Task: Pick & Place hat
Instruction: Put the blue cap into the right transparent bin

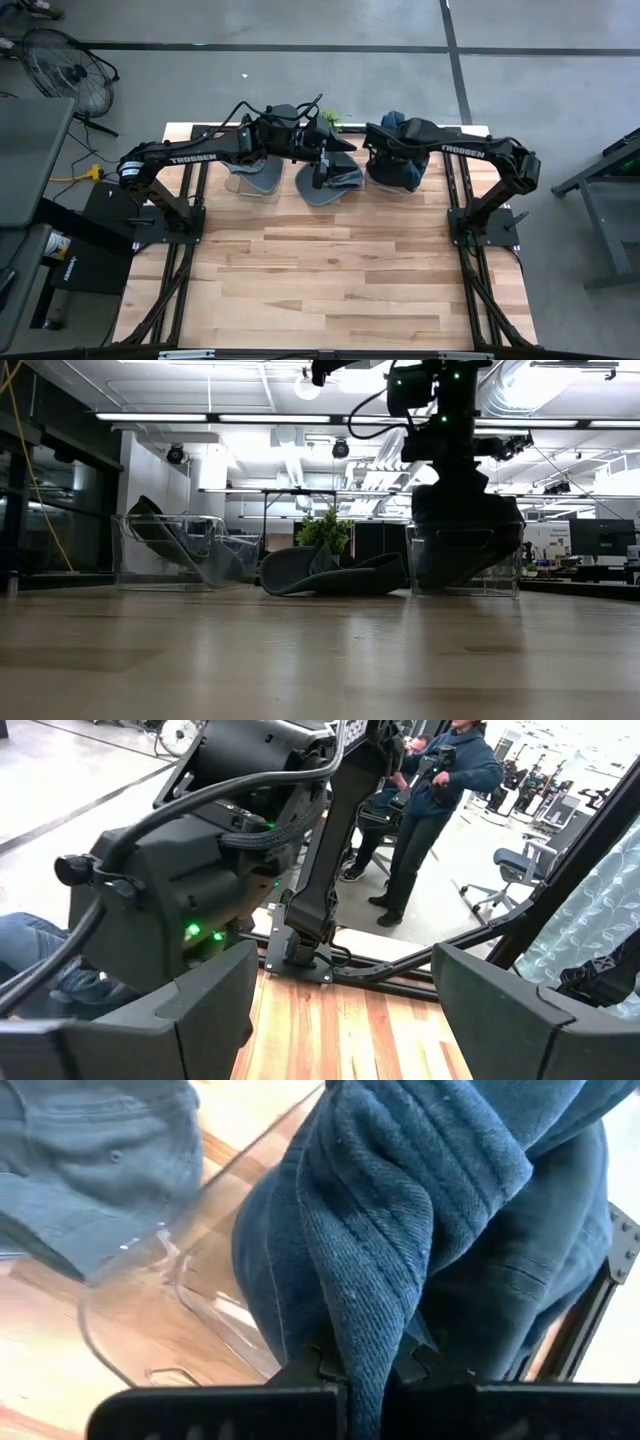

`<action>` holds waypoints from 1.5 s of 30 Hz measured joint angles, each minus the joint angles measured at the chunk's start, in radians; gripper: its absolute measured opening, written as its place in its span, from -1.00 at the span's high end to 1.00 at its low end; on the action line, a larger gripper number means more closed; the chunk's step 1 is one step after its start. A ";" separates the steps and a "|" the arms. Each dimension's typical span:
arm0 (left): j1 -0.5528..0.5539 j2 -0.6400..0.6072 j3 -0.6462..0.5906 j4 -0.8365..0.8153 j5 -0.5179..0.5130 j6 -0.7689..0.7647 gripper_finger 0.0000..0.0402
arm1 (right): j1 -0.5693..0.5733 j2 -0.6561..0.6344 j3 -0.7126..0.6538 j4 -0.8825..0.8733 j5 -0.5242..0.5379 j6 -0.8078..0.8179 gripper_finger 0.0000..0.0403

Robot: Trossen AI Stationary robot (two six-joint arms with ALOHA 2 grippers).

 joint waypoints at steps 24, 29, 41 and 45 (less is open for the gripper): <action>0.000 0.000 0.000 -0.006 0.000 0.019 -0.47 | -0.102 -0.001 -0.022 0.062 -0.269 -0.025 1.00; 0.001 0.000 0.000 -0.006 -0.001 0.019 -0.47 | -0.100 -0.008 -0.153 0.133 -0.296 -0.009 1.00; 0.001 0.000 0.000 -0.006 -0.002 0.019 -0.47 | -0.154 -0.217 -0.406 0.317 -0.271 0.077 1.00; 0.001 0.000 0.000 -0.006 -0.003 0.019 -0.47 | -0.210 -0.284 -0.461 0.331 -0.243 0.078 1.00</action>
